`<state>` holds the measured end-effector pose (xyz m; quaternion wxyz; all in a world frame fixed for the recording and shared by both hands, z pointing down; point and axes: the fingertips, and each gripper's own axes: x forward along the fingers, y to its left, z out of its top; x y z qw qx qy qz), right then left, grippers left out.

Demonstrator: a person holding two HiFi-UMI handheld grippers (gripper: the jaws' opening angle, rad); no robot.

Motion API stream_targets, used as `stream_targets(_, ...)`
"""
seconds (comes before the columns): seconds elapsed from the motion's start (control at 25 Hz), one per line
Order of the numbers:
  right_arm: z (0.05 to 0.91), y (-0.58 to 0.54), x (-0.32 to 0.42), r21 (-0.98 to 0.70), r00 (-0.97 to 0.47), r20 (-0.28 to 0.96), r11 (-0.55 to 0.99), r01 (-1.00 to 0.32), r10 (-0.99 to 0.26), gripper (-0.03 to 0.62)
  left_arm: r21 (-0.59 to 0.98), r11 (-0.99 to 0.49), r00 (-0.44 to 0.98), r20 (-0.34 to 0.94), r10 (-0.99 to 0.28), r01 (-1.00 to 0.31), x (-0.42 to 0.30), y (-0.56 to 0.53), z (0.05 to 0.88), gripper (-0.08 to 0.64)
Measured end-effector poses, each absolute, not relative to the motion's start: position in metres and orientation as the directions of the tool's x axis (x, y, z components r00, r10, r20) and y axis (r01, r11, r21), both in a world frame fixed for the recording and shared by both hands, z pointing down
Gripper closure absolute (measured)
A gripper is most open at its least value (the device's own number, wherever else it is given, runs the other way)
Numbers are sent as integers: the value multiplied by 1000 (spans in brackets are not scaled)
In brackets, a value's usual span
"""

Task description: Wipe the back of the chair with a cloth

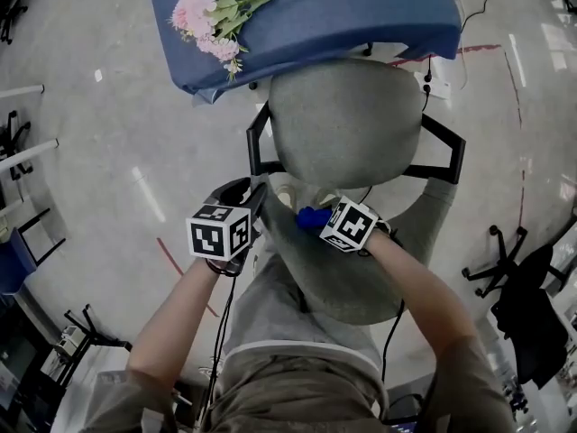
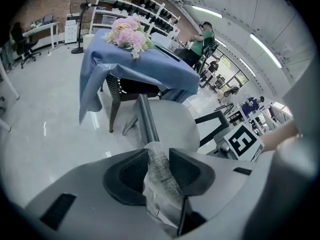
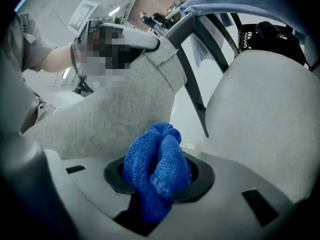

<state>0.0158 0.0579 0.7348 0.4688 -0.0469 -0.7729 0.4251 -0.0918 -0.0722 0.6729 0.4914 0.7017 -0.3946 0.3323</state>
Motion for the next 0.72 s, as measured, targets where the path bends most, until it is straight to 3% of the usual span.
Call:
stream_targets(0.16,732,85,83,-670,-401,732,688,-277,551,448,439,-185,474,848,-239,-879,-88,-71,674,411)
stream_targets(0.36,729,89,179,-576,-166,817,777,-253,552,451,434,-189,470,850,-240,-881,-88,-71,676,410)
stream_targets(0.52,728,51,265,-412,183,885,904,-116,427,451,433,-196,472,847,-245,-880,-88,-71,675,410)
stream_targets(0.72,732,5,291,-267,238,920,943,-198,311,454,439,-209,481,841,-247,-874,-87,-72,675,407)
